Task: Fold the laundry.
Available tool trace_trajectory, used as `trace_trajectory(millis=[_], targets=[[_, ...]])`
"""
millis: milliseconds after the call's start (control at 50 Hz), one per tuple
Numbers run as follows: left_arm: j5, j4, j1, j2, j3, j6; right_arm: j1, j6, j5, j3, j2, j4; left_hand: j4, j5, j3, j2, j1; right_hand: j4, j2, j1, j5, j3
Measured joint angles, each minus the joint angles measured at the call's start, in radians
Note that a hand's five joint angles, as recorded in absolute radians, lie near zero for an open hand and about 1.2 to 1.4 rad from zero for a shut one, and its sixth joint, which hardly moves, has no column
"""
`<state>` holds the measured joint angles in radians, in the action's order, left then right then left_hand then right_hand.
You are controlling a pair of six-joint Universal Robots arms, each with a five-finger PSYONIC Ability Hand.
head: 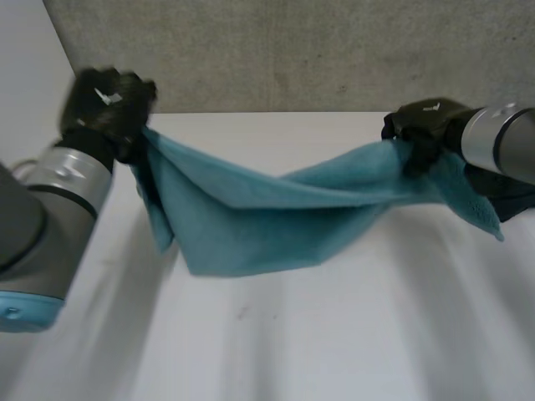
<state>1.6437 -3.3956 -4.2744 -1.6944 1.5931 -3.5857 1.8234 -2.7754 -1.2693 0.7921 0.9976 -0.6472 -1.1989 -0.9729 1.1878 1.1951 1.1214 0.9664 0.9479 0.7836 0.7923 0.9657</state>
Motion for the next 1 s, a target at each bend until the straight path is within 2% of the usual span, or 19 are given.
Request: trace_trajectory(millis=[40,120,140,260,340,380,440,460,500,560,580,600,640,660,740,760,800,940,1000], targets=[[0.001,0.002,0.022,-0.045,-0.006,-0.001,-0.01,-0.047,0.008,-0.044,-0.067,0.001,0.0,0.0,0.0,0.0,0.0,-0.256,-0.245,-0.219,-0.249,-0.255],[0.01,0.005,0.065,-0.117,-0.027,-0.002,-0.018,-0.1,0.011,-0.13,-0.176,0.004,0.0,0.0,0.0,0.0,0.0,-0.256,-0.245,-0.219,-0.249,-0.255],[0.014,0.006,0.074,-0.13,-0.034,-0.002,-0.018,-0.107,0.01,-0.148,-0.194,0.005,0.0,0.0,0.0,0.0,0.0,-0.736,-0.725,-0.584,-0.724,-0.746],[0.05,0.009,0.107,-0.162,-0.074,-0.001,-0.025,-0.121,0.003,-0.189,-0.188,0.005,0.0,0.0,0.0,0.0,0.0,-0.74,-0.732,-0.585,-0.726,-0.755],[0.063,0.014,0.113,-0.14,-0.082,0.0,-0.043,-0.108,0.003,-0.097,-0.089,0.016,0.0,0.0,0.0,0.0,0.0,-0.74,-0.732,-0.585,-0.726,-0.755],[0.065,0.019,0.115,-0.121,-0.082,0.001,-0.069,-0.086,0.008,0.012,-0.006,0.038,0.0,0.0,0.0,0.0,0.0,-0.74,-0.732,-0.585,-0.726,-0.755],[0.065,0.023,0.115,-0.109,-0.082,0.001,-0.085,-0.07,0.01,0.077,0.037,0.055,0.0,0.0,0.0,0.0,0.0,-0.74,-0.732,-0.585,-0.726,-0.755],[0.065,0.029,0.117,-0.092,-0.082,0.003,-0.119,-0.021,0.016,0.233,0.131,0.097,0.0,0.0,0.0,0.0,0.0,-0.737,-0.73,-0.584,-0.726,-0.752],[0.064,0.033,0.119,-0.083,-0.083,0.004,-0.142,0.03,0.02,0.382,0.212,0.14,0.0,0.0,0.0,0.0,0.0,-0.7,-0.681,-0.553,-0.688,-0.699],[0.064,0.036,0.127,-0.078,-0.087,0.005,-0.157,0.082,0.028,0.547,0.294,0.192,0.0,0.0,0.0,0.0,0.0,-0.639,-0.628,-0.506,-0.642,-0.639],[0.064,0.036,0.127,-0.078,-0.087,0.005,-0.157,0.082,0.028,0.547,0.294,0.192,0.0,0.0,0.0,0.0,0.0,-0.639,-0.628,-0.506,-0.642,-0.639],[0.065,0.037,0.138,-0.078,-0.093,0.005,-0.161,0.106,0.037,0.656,0.339,0.232,-0.001,0.0,0.0,0.0,0.0,-0.631,-0.628,-0.499,-0.635,-0.63],[0.065,0.038,0.14,-0.078,-0.094,0.005,-0.162,0.11,0.04,0.683,0.349,0.242,-0.001,0.0,0.0,0.0,0.0,-0.631,-0.628,-0.499,-0.634,-0.63],[0.066,0.038,0.159,-0.078,-0.103,0.005,-0.162,0.119,0.056,0.813,0.389,0.304,-0.001,0.0,0.0,0.0,0.0,-0.631,-0.628,-0.499,-0.634,-0.63],[0.067,0.04,0.179,-0.077,-0.114,0.006,-0.16,0.088,0.069,0.917,0.408,0.384,-0.001,0.0,0.0,0.0,0.0,-0.631,-0.628,-0.499,-0.634,-0.63],[0.067,0.042,0.195,-0.074,-0.124,0.006,-0.159,0.028,0.079,1.004,0.416,0.482,-0.001,0.0,0.0,0.0,0.0,-0.633,-0.628,-0.501,-0.636,-0.632],[0.068,0.044,0.206,-0.068,-0.132,0.007,-0.157,-0.031,0.083,1.059,0.417,0.565,0.0,0.0,0.0,0.0,0.0,-0.633,-0.629,-0.502,-0.64,-0.632],[0.075,0.054,0.228,-0.04,-0.163,0.01,-0.149,-0.217,0.087,1.154,0.393,0.777,-0.001,0.0,0.004,0.002,0.0,-0.633,-0.629,-0.502,-0.649,-0.632],[0.079,0.056,0.232,-0.035,-0.169,0.01,-0.145,-0.239,0.085,1.159,0.382,0.802,-0.001,0.0,0.004,0.002,0.0,-0.633,-0.629,-0.502,-0.649,-0.632]])
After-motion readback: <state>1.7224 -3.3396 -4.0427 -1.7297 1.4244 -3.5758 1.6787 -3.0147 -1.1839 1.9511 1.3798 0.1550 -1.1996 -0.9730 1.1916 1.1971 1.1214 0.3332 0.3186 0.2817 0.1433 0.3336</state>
